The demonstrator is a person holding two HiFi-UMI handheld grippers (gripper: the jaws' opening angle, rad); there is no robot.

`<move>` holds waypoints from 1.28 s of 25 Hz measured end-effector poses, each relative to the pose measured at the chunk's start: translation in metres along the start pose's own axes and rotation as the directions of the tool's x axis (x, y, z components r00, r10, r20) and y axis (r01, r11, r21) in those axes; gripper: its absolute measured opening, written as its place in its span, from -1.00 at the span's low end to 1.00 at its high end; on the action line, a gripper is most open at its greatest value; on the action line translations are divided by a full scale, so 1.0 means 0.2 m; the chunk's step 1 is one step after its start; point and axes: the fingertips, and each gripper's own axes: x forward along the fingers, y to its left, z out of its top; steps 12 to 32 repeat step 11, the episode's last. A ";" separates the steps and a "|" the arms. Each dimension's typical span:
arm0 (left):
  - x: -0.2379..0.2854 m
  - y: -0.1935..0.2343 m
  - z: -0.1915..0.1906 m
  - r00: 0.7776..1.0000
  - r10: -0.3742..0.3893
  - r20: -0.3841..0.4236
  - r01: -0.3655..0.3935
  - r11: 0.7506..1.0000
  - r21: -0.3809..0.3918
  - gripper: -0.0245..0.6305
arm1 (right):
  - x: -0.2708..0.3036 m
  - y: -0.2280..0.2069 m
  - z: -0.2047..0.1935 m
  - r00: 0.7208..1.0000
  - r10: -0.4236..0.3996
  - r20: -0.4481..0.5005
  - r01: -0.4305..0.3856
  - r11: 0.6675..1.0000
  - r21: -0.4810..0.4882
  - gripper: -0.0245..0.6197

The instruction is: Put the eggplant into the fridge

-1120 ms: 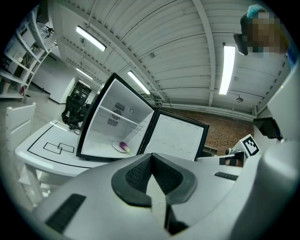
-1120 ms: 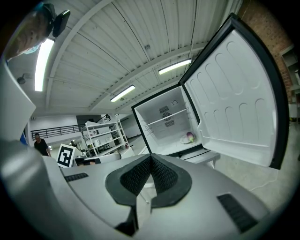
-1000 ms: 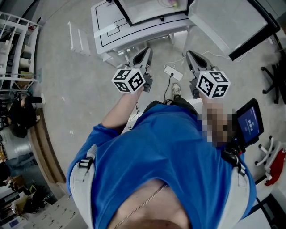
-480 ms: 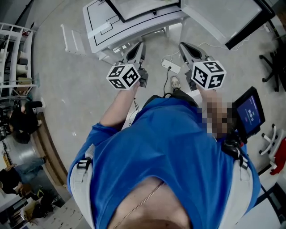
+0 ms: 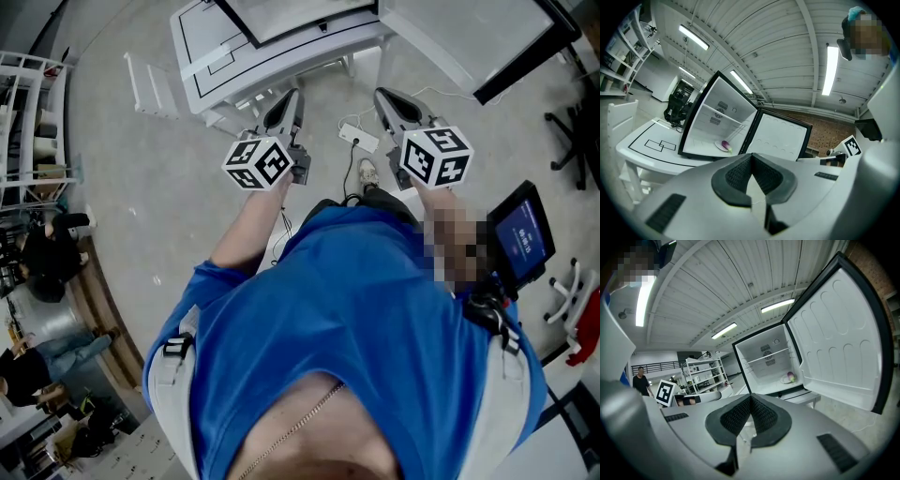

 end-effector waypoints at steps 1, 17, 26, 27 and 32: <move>0.00 0.00 0.00 1.000 0.000 0.000 0.000 1.000 0.000 -0.90 | 0.00 0.00 0.00 1.000 -0.001 -0.001 0.001 1.000 0.000 -0.92; -0.01 0.01 0.03 1.000 0.016 0.002 -0.016 1.000 0.016 -0.90 | 0.03 0.01 0.03 1.000 0.019 0.005 -0.019 1.000 -0.016 -0.92; -0.01 0.01 0.03 1.000 0.016 0.002 -0.016 1.000 0.016 -0.90 | 0.03 0.01 0.03 1.000 0.019 0.005 -0.019 1.000 -0.016 -0.92; -0.01 0.01 0.03 1.000 0.016 0.002 -0.016 1.000 0.016 -0.90 | 0.03 0.01 0.03 1.000 0.019 0.005 -0.019 1.000 -0.016 -0.92; -0.01 0.01 0.03 1.000 0.016 0.002 -0.016 1.000 0.016 -0.90 | 0.03 0.01 0.03 1.000 0.019 0.005 -0.019 1.000 -0.016 -0.92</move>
